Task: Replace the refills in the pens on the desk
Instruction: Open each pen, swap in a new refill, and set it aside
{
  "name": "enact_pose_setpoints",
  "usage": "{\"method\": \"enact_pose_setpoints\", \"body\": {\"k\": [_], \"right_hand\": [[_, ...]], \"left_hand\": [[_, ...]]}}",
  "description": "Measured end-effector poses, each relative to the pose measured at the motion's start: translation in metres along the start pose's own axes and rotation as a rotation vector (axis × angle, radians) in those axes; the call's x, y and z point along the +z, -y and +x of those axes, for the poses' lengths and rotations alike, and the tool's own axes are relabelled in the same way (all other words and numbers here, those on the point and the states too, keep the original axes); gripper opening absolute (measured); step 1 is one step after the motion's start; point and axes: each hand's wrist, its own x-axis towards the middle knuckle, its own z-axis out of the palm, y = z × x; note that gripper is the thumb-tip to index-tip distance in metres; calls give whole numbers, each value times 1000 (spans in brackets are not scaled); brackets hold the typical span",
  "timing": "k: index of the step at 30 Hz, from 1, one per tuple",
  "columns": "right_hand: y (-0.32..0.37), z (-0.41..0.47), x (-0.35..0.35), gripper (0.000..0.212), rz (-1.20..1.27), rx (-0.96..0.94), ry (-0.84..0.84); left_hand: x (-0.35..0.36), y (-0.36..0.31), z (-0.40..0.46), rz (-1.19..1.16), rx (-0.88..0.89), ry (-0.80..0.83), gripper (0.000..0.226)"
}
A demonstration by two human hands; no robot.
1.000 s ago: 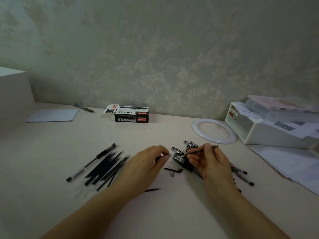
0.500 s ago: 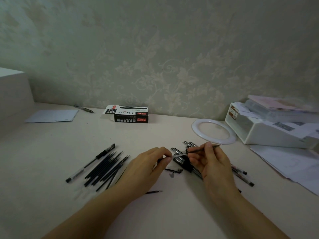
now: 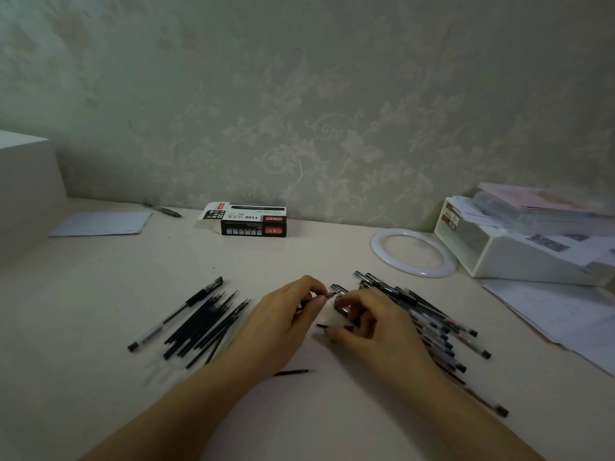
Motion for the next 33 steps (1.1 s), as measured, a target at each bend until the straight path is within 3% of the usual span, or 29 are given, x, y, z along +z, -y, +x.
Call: {"method": "enact_pose_setpoints", "body": {"k": [7,13,17,25,33], "right_hand": [[-3,-1,1,9,-137,-92,101],[-10,8,-10,8,399,170,-200],[-9,8,-9,10,517,123,-156],[-10,7,-2,24,425,-6,-6],[-11,4,-4,8,202,-49,12]], "left_hand": [[-1,-1,0,8,11,5,12],[-1,0,-1,39,32,22,16],[0,1,-1,65,49,39,18],[0,1,0,74,96,67,15],[0,0,-1,126,114,50,9]]}}
